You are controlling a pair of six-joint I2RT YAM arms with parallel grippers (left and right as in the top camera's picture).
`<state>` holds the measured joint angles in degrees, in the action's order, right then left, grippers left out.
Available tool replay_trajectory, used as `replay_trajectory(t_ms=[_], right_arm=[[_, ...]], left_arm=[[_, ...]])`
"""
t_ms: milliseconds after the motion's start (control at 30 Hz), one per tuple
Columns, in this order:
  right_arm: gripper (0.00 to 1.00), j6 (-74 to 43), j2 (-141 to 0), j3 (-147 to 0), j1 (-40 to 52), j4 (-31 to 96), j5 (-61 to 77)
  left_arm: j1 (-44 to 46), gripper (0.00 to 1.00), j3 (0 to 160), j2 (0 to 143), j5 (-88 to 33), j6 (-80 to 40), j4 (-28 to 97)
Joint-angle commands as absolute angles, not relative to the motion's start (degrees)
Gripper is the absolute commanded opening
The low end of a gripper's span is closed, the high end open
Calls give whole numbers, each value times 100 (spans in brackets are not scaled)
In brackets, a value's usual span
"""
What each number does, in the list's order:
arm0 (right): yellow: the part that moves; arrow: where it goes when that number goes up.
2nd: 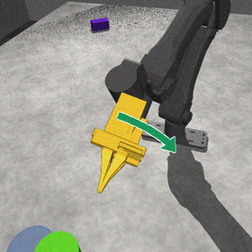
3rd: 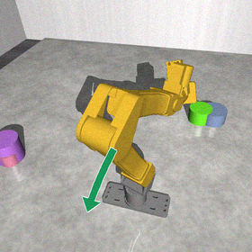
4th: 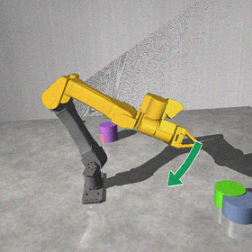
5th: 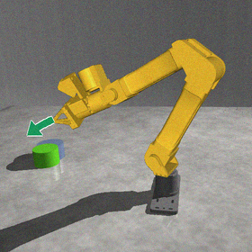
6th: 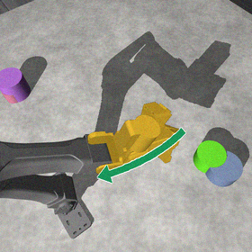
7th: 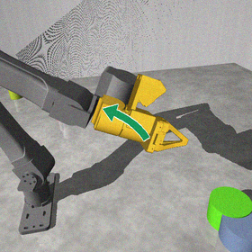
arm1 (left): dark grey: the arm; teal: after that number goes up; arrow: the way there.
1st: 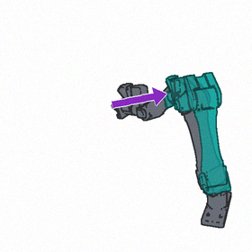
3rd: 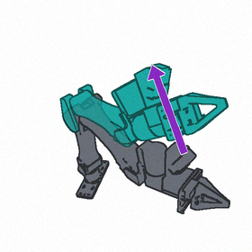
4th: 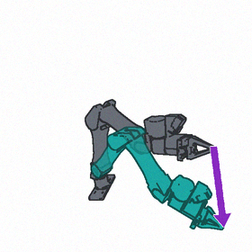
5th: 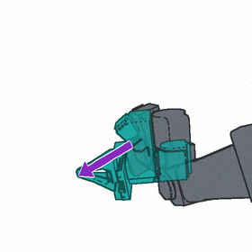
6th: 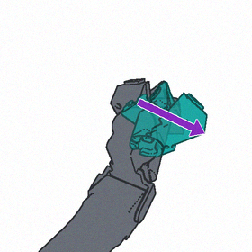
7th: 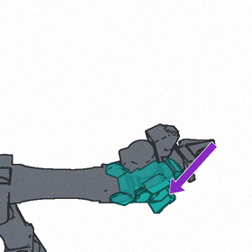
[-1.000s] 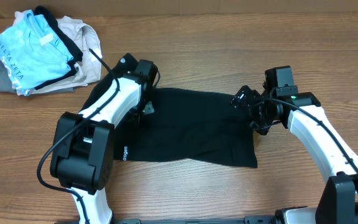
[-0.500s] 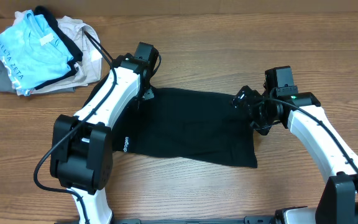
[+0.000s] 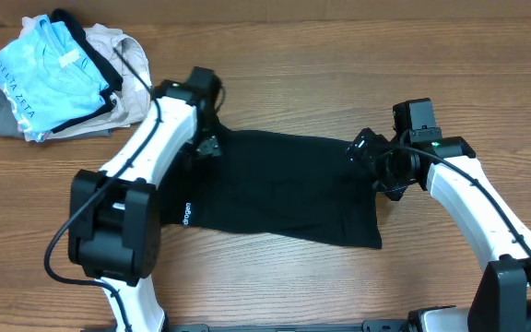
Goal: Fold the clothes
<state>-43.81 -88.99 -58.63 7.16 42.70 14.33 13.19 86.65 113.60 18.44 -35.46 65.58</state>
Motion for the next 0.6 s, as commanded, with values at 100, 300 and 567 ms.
replay_trajectory(t_ms=[100, 300, 567], right_arm=[[56, -4115, -9183, -5970, 711, 3607, 1160], [13, -4029, -9754, -5970, 705, 3304, 969], [8, -4075, -10333, -5970, 698, 3321, 751]], left_arm=[[698, 100, 8790, 11397, 1337, -3406, 6980], [600, 100, 8792, 11397, 1212, -3170, 7015], [600, 100, 8790, 11399, 1208, -3170, 7013]])
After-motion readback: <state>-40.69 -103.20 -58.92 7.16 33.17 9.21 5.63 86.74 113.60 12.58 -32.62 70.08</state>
